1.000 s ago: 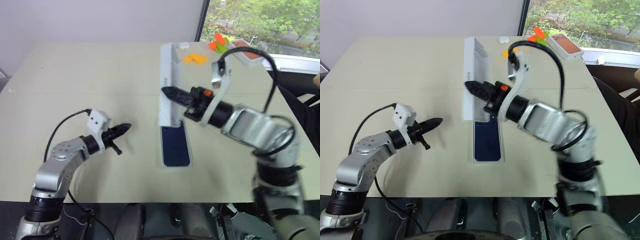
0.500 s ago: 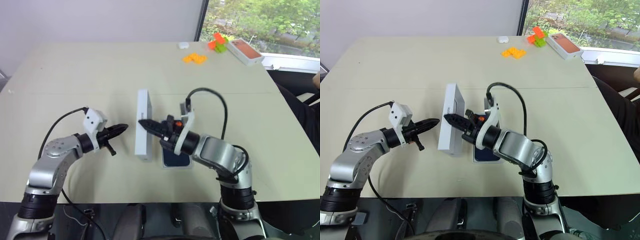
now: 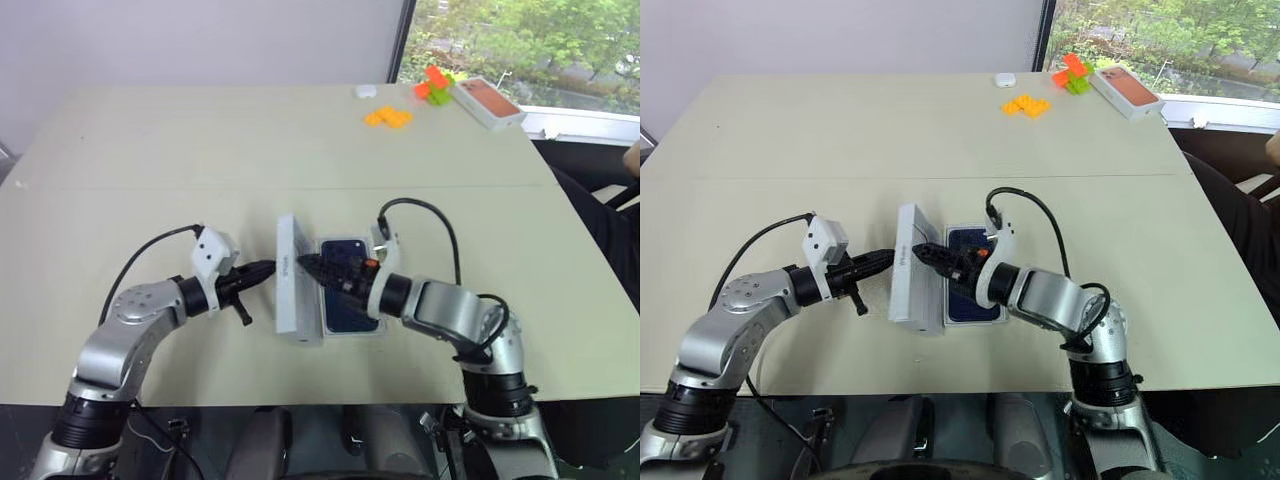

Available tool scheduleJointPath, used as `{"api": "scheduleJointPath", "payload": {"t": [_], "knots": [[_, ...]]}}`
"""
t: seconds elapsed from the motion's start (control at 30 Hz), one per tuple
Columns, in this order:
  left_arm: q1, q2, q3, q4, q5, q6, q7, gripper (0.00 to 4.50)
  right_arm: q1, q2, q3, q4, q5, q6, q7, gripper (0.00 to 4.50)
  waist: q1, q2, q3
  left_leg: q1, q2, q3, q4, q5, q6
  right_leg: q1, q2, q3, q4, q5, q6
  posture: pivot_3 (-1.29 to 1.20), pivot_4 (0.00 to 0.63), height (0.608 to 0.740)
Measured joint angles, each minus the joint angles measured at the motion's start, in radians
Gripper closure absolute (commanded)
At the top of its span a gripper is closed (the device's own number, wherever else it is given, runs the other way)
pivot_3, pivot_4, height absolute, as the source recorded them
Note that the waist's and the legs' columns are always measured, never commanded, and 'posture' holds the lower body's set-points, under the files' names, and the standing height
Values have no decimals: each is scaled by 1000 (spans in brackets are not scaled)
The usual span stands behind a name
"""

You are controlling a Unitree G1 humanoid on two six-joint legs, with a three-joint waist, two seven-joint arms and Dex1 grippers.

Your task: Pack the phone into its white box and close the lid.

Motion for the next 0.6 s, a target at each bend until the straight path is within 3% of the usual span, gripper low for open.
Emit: {"api": "scheduleJointPath", "payload": {"t": [0.17, 0.33, 0.47, 0.6], "knots": [[-13, -60, -60, -39, -14, 30, 13, 4500, -92, -303, -46, -5, -54, 77, 187, 2091, 3, 1, -1, 0, -1, 0, 0, 0, 0, 1, 0, 0, -2, 0, 0, 0, 150, 740], [-59, -118, -130, -49, -8, 47, 46, 4500, -117, -372, -63, 13, -136, 75, 343, 2091, 0, 1, -1, 0, 1, 0, 0, 0, 0, 1, 2, 0, -1, 0, 0, 0, 150, 740], [-83, -142, -155, -48, 13, 50, 71, 4500, -110, -515, -40, -64, -378, 95, 557, 2091, 3, 1, -1, 1, 1, -1, 0, 0, 0, 2, 3, 0, -1, 0, 0, 0, 150, 740], [-84, -150, -172, -47, 24, 50, 78, 4500, -73, -581, 13, -136, -615, 54, 759, 2091, 2, 1, -1, 1, 1, 0, 1, 0, 0, 2, 3, 0, -1, 0, 0, 0, 150, 740]]}}
